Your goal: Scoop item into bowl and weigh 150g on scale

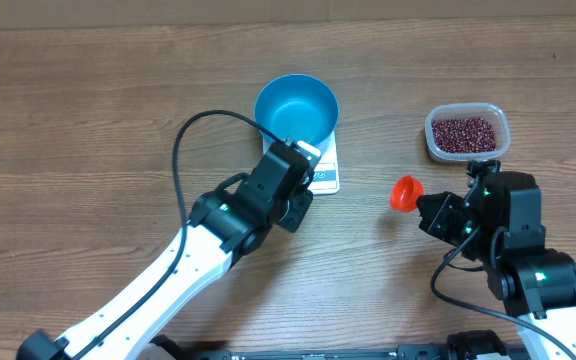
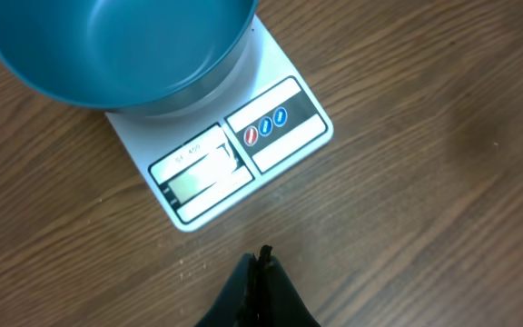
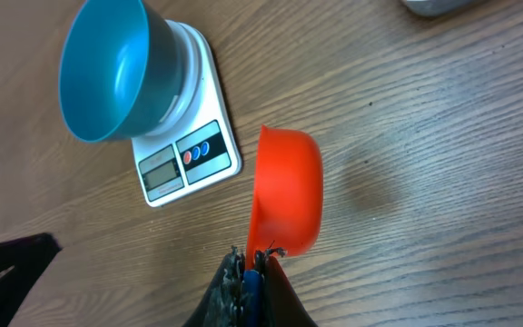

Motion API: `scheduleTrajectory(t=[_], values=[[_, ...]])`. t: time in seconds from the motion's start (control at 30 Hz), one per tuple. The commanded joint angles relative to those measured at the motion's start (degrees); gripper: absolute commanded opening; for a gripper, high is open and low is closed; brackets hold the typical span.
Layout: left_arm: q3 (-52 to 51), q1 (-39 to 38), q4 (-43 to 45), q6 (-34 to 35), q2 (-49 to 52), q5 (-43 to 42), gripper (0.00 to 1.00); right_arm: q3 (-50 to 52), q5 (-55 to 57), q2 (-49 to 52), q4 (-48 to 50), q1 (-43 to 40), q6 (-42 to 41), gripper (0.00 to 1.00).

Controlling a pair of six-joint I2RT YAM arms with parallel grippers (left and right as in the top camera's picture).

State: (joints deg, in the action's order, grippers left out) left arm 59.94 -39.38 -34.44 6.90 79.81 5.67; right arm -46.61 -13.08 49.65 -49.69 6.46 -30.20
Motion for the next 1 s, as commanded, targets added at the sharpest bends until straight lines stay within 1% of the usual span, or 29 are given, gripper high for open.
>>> scheduleTrajectory(t=[0.0,0.23,0.47,0.6,0.77,0.97], values=[[-0.1,0.0,1.4,-0.5,4.4,0.9,0.04,-1.8,0.6,0.5,0.2,0.2,0.3,0.04],[-0.1,0.0,6.3,-0.5,12.8,0.9,0.04,-1.8,0.5,0.5,0.3,0.2,0.2,0.04],[-0.1,0.1,14.1,-0.9,17.0,0.9,0.04,-1.8,-0.1,0.5,0.2,0.2,0.2,0.04],[-0.1,0.1,15.5,-2.2,19.6,1.4,0.04,-1.8,-0.1,0.5,0.2,0.2,0.3,0.04],[-0.1,0.2,16.6,-2.2,23.8,5.4,0.04,-1.8,-0.1,0.5,0.0,0.2,0.3,0.04],[-0.1,0.2,20.3,-2.2,25.2,5.4,0.04,-1.8,-0.1,0.5,-0.5,0.2,0.3,0.04]])
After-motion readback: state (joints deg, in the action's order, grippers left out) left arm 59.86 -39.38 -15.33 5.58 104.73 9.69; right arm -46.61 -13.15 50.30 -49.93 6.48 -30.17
